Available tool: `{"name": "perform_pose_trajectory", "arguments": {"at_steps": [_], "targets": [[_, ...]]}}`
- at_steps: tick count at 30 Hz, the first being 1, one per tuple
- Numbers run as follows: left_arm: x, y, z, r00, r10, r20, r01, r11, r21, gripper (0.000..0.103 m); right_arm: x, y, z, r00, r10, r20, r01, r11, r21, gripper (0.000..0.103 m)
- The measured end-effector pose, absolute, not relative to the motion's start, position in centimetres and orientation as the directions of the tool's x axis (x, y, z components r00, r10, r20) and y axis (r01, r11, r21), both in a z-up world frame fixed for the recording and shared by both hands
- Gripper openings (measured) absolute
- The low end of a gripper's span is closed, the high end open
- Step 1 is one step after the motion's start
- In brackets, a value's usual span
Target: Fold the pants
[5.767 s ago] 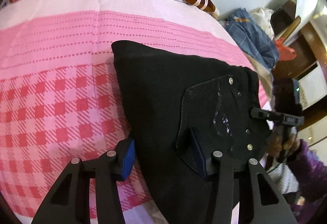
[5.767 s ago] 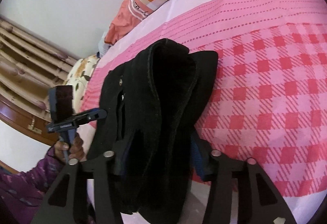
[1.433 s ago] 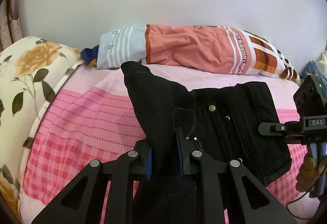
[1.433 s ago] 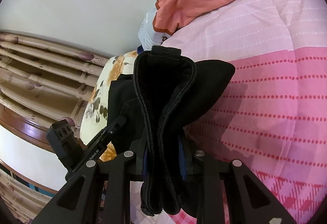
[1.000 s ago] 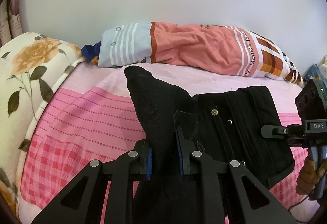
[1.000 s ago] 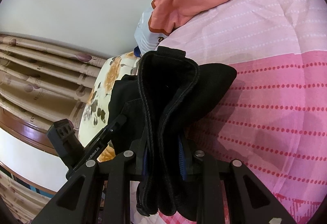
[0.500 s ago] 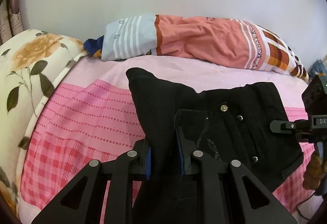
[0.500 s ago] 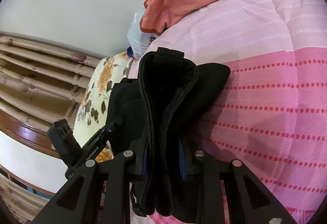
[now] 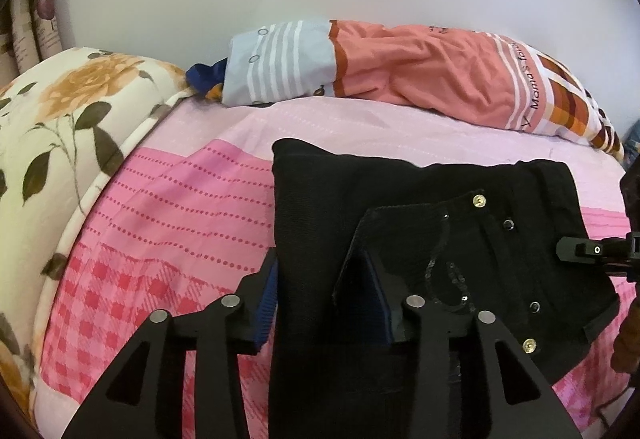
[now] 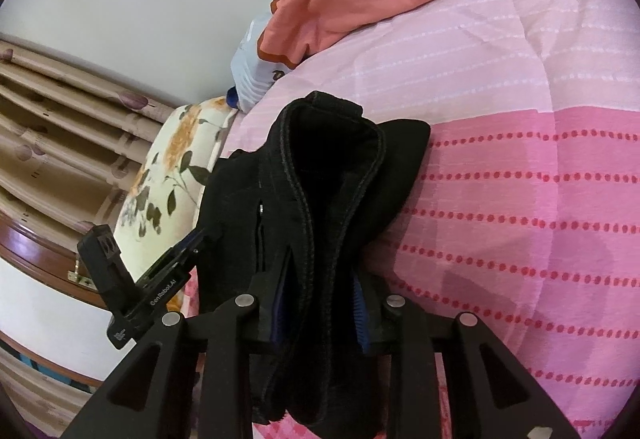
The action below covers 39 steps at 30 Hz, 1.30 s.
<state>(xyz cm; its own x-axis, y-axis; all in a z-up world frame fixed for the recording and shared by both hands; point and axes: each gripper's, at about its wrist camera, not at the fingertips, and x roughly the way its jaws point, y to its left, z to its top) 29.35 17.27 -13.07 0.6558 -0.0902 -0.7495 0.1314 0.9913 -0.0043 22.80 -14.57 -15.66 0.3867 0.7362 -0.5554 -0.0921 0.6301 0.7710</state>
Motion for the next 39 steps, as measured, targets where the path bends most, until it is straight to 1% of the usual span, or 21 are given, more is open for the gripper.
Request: {"name": "perform_pose_trajectory", "arguments": {"at_steps": [4, 5, 10, 17, 33, 39], "targets": [[29.24, 17.39, -13.32, 0.661, -0.07, -0.747, 0.125, 0.992, 0.017, 0.05, 22.87, -14.64, -15.93, 0.39, 0.729, -0.562, -0.085, 0.636, 0.767, 0.03], [29.22, 17.37, -13.37, 0.661, -0.067, -0.747, 0.124, 0.992, 0.021, 0.053, 22.89, -14.68, -16.01, 0.39, 0.728, -0.564, -0.083, 0.638, 0.766, 0.031], [29.25, 17.23, -13.64, 0.659, -0.061, -0.75, 0.128, 0.991, 0.032, 0.057, 22.94, -14.81, -16.3, 0.393, 0.724, -0.567, -0.072, 0.639, 0.766, 0.034], [29.36, 17.19, -13.88, 0.656, -0.064, -0.752, 0.128, 0.991, 0.027, 0.059, 22.98, -14.85, -16.5, 0.394, 0.724, -0.566, -0.065, 0.636, 0.769, 0.038], [29.36, 17.13, -14.02, 0.652, -0.062, -0.755, 0.127, 0.992, 0.028, 0.061, 23.11, -14.82, -16.51, 0.395, 0.725, -0.565, -0.065, 0.635, 0.77, 0.039], [29.41, 17.16, -14.13, 0.656, -0.057, -0.753, 0.12, 0.992, 0.03, 0.064, 23.27, -14.74, -16.51, 0.4, 0.714, -0.574, -0.066, 0.648, 0.759, 0.039]]}}
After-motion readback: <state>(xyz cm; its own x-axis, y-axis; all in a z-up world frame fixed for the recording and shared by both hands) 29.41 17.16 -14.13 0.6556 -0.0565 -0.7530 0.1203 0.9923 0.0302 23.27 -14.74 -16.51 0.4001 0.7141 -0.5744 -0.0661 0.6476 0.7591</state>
